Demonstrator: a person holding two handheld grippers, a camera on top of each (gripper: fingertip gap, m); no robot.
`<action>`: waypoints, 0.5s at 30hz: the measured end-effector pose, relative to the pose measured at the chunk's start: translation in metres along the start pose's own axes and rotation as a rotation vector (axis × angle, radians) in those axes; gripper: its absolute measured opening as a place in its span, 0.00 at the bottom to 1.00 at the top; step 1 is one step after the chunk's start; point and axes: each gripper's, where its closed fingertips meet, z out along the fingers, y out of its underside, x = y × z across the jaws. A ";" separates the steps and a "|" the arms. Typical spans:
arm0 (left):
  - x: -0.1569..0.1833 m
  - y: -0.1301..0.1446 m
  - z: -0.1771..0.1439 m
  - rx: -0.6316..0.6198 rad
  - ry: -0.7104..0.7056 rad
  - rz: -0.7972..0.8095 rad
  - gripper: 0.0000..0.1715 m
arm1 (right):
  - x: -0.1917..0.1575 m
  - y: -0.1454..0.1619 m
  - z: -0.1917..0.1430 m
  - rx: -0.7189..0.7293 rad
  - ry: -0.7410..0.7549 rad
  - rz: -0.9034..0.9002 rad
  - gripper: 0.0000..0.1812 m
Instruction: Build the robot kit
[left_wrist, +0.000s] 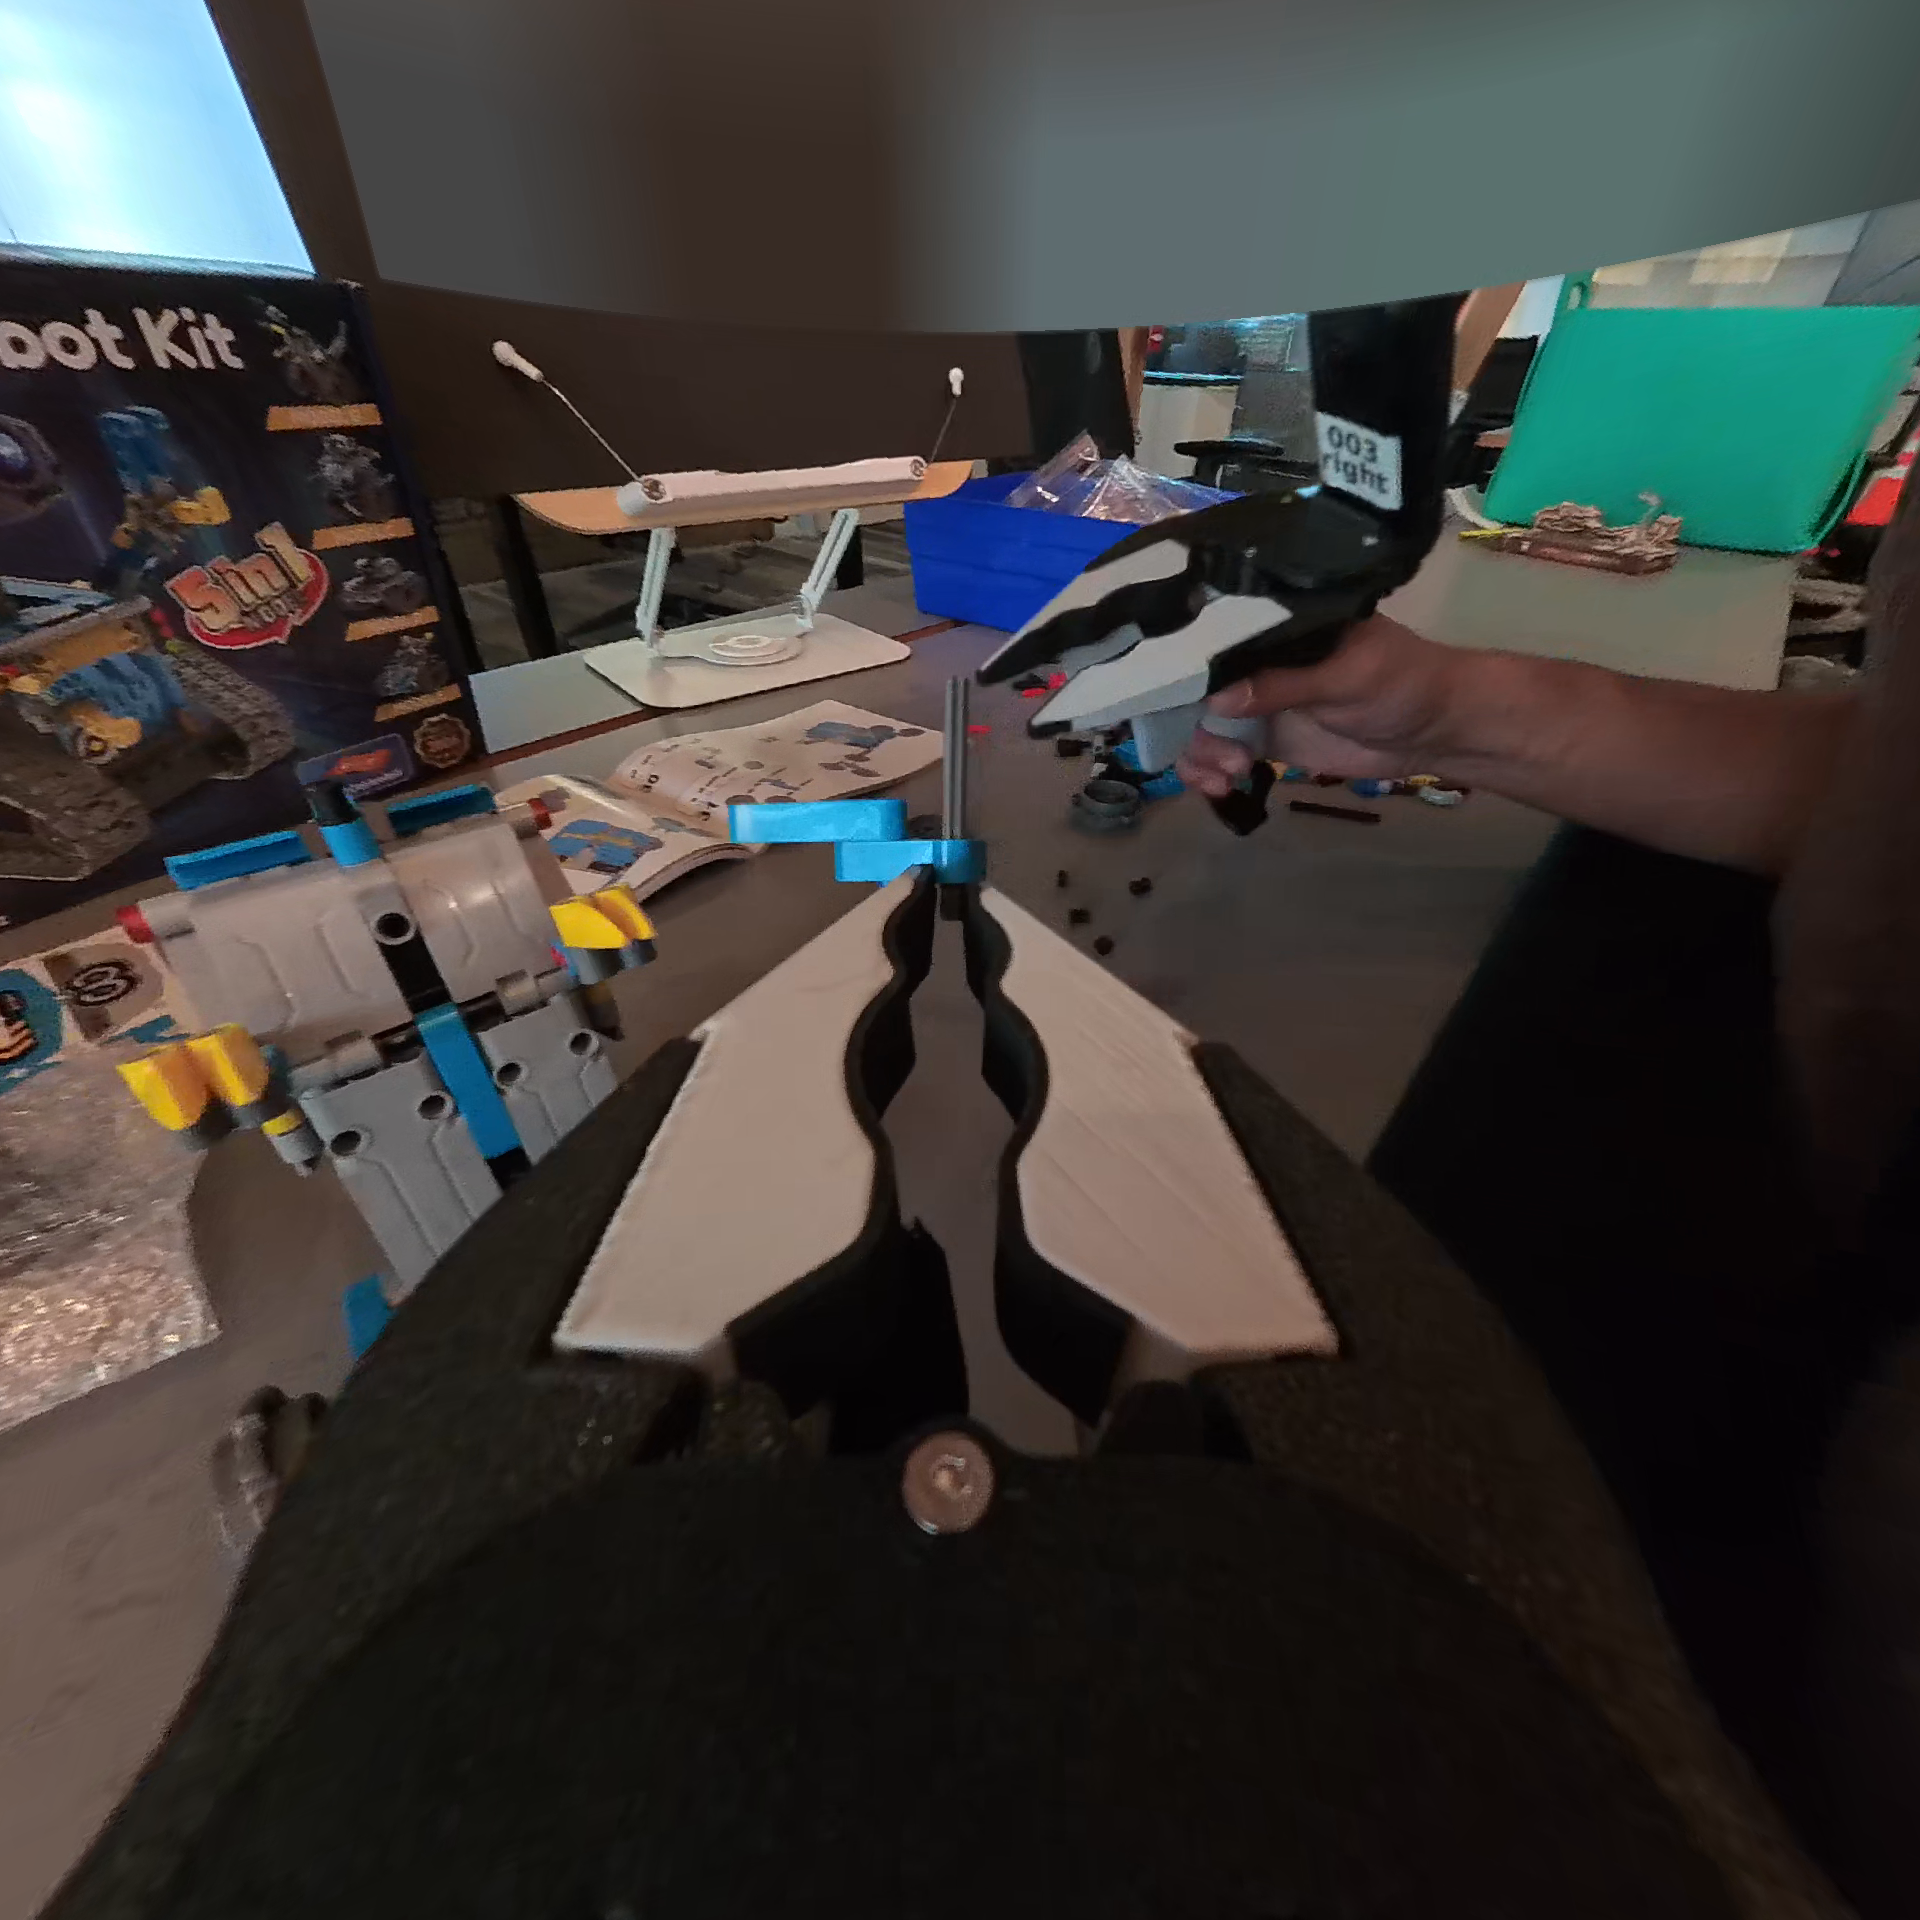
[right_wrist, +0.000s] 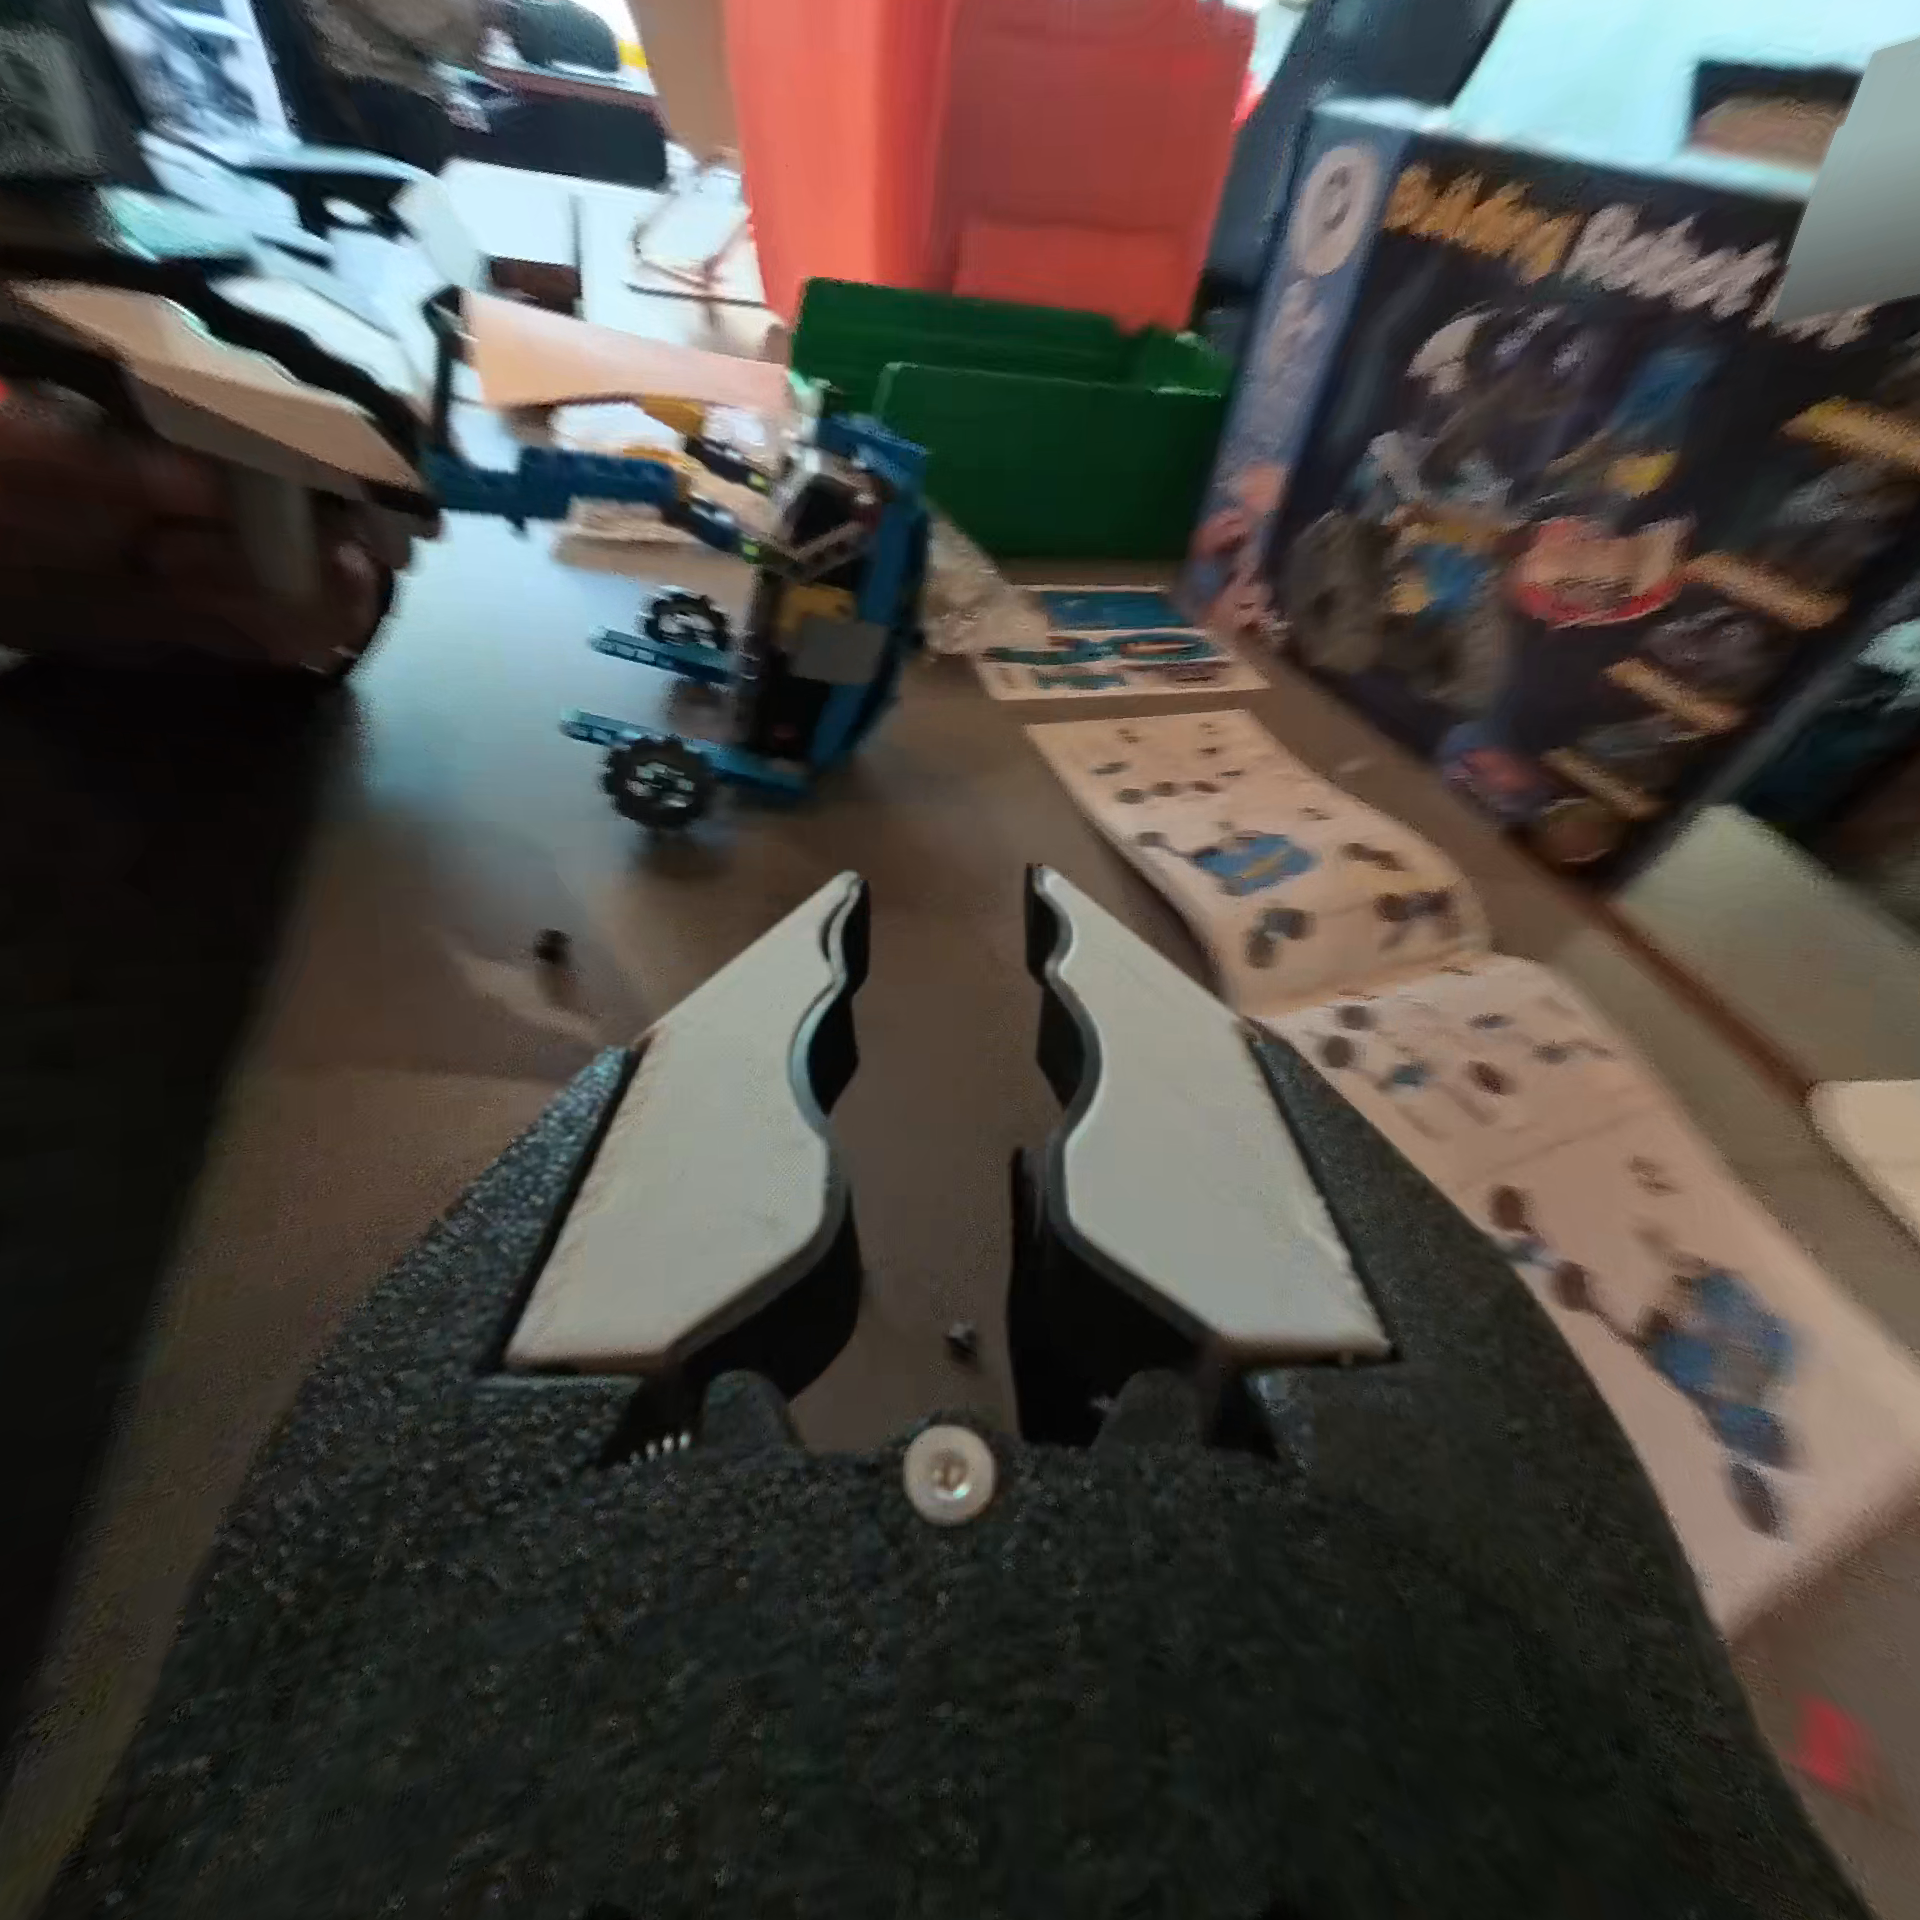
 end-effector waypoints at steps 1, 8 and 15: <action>-0.001 0.001 0.000 -0.001 -0.007 0.008 0.02 | 0.006 0.006 -0.002 -0.025 0.039 -0.043 0.16; -0.003 0.007 0.008 -0.020 0.010 0.015 0.02 | 0.013 0.058 0.005 -0.281 0.036 0.040 0.17; -0.007 0.006 0.008 -0.006 0.010 -0.017 0.02 | 0.015 0.063 0.004 -0.293 -0.032 0.198 0.18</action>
